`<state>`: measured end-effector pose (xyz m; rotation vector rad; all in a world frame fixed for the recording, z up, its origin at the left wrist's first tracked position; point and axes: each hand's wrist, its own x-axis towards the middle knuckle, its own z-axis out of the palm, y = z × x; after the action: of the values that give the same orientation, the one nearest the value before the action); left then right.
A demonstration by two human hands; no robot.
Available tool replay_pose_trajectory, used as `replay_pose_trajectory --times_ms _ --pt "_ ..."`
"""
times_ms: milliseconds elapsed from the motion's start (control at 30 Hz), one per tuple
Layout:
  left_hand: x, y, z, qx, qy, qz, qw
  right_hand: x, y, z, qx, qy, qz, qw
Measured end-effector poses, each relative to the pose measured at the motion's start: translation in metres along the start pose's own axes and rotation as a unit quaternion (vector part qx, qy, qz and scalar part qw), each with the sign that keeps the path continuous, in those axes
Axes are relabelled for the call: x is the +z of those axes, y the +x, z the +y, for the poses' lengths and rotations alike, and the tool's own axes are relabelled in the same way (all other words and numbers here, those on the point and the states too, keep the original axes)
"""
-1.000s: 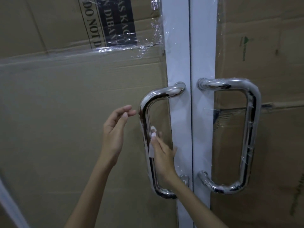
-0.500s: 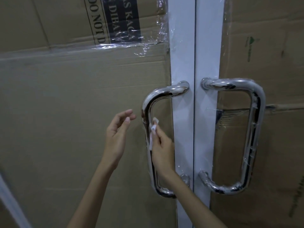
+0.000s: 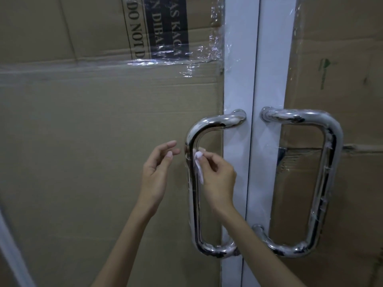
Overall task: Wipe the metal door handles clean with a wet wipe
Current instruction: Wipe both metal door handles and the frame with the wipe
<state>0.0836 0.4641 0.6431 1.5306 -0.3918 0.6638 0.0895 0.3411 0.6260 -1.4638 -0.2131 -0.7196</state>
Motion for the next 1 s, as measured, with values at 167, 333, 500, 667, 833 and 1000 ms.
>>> replay_pose_trajectory --times_ms 167,333,500,667,833,1000 --pt "0.012 -0.009 -0.008 -0.017 -0.039 0.023 0.999 0.001 -0.028 0.031 -0.082 -0.066 -0.018 0.994" --pt "0.002 -0.007 -0.015 -0.029 -0.06 0.074 0.995 -0.002 -0.027 0.066 -0.381 -0.364 -0.081 0.846" --pt "-0.016 -0.002 -0.011 -0.023 -0.061 0.104 0.992 -0.005 0.032 0.011 -0.509 -0.557 -0.078 0.651" --pt "-0.02 -0.006 -0.01 -0.031 -0.048 0.079 0.995 -0.036 0.051 -0.008 -0.597 -0.603 -0.186 0.495" --pt "-0.013 -0.004 -0.006 -0.035 -0.041 0.063 0.997 -0.053 0.071 -0.038 -0.606 -0.615 -0.146 0.484" --pt "0.0 0.003 0.004 -0.041 -0.081 0.08 0.993 -0.035 0.045 -0.008 -0.593 -0.626 -0.241 0.446"
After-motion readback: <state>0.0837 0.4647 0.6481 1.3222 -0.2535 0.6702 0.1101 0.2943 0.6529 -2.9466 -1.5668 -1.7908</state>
